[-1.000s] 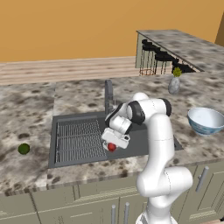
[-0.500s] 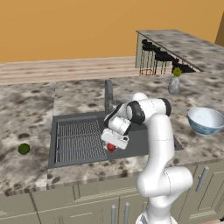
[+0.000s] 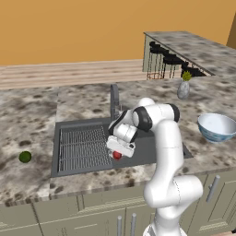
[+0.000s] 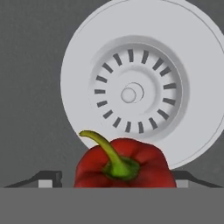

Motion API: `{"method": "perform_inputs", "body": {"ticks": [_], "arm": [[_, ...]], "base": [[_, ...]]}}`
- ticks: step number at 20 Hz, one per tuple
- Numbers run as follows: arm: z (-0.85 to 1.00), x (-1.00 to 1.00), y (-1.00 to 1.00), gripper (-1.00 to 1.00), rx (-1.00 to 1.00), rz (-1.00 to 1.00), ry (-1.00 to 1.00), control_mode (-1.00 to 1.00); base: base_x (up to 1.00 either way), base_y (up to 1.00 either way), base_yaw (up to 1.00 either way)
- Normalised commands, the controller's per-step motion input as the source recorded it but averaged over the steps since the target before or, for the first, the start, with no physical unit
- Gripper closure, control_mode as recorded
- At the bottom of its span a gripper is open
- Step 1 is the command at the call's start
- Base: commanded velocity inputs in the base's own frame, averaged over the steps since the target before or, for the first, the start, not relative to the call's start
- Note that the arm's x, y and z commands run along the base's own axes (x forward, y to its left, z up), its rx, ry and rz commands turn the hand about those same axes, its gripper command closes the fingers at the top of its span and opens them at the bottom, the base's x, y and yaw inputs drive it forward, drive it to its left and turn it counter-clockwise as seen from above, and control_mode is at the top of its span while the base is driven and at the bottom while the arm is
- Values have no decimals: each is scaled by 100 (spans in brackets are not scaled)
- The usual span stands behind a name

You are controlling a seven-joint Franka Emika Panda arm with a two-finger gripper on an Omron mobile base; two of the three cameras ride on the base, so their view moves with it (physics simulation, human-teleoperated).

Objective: Remove the bell pepper and lime from the sink. Then move the bowl and cup from the counter to the sink for washing.

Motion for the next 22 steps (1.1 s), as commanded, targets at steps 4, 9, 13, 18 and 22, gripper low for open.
{"method": "perform_inputs", "body": {"ticks": [4,9,13,18,22], "arm": [[-20,0,-1,100,-1,0,2,-100],[-13,0,-11,100,0,0,1,-100],[2,-9,-20,100,0,2,0,-100],[13,-13,-28,100,0,2,0,-100],[24,-14,-20,100,0,1,0,-100]], "base": [[0,0,0],[0,0,0],[0,0,0],[0,0,0],[0,0,0]]}}
